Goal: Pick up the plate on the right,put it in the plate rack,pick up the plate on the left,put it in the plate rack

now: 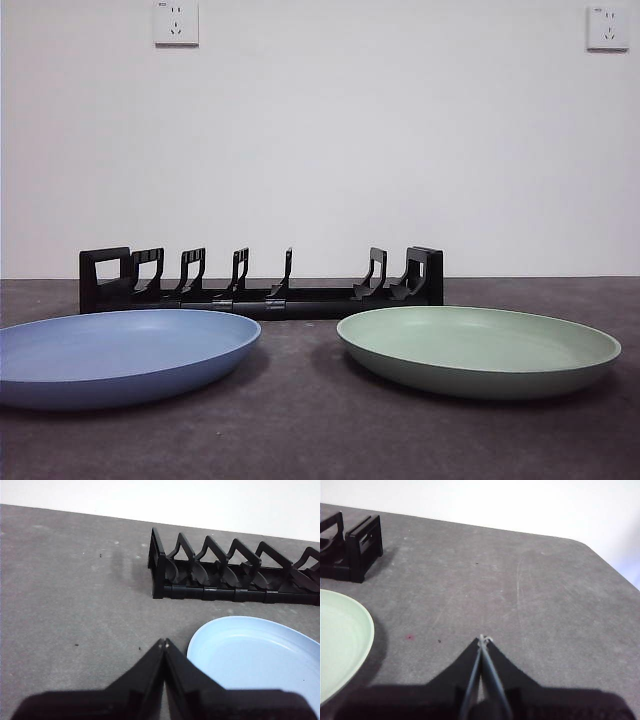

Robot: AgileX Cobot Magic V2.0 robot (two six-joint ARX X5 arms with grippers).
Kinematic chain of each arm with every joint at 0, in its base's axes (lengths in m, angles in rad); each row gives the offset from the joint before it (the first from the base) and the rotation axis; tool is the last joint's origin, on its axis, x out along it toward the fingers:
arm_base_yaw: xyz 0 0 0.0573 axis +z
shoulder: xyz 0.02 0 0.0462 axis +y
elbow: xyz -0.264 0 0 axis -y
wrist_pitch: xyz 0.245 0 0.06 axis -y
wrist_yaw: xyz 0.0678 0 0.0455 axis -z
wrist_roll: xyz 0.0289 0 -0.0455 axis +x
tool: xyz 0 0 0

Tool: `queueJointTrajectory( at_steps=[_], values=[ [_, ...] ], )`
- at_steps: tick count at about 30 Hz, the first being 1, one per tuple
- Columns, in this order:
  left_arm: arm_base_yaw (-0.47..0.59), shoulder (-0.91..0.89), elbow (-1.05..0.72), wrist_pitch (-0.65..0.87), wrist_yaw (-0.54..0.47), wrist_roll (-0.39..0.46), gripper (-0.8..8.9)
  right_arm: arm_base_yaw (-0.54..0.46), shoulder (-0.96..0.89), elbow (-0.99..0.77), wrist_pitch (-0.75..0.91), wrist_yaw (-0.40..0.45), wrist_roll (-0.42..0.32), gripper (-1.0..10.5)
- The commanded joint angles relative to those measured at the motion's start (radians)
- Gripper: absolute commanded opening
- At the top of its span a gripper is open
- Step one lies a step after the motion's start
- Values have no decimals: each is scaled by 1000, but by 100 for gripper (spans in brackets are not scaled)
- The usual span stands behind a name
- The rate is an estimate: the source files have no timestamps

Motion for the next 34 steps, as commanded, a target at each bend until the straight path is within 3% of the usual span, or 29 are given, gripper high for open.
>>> queueJointTrajectory(
  at_steps=[1, 7, 11, 21, 28, 34],
  values=[
    [3, 0, -10, 7, 0, -6, -4, 0, -2, -8, 3, 3, -17, 2],
    [3, 0, -10, 7, 0, -6, -4, 0, -2, -8, 4, -6, 33, 2],
    [3, 0, -10, 14, 1, -7, -4, 0, -2, -8, 8, -49, 161, 2],
    [3, 2, 82, -27, 102, -26, -6, 0, 13, 76, 76, -87, 365, -12],
    [3, 48, 232, -132, 116, -33, -7, 0, 130, 274, -17, -153, 387, -12],
    [3, 140, 389, -231, 206, -28, -7, 0, 303, 500, -200, -236, 371, -11]
  ],
)
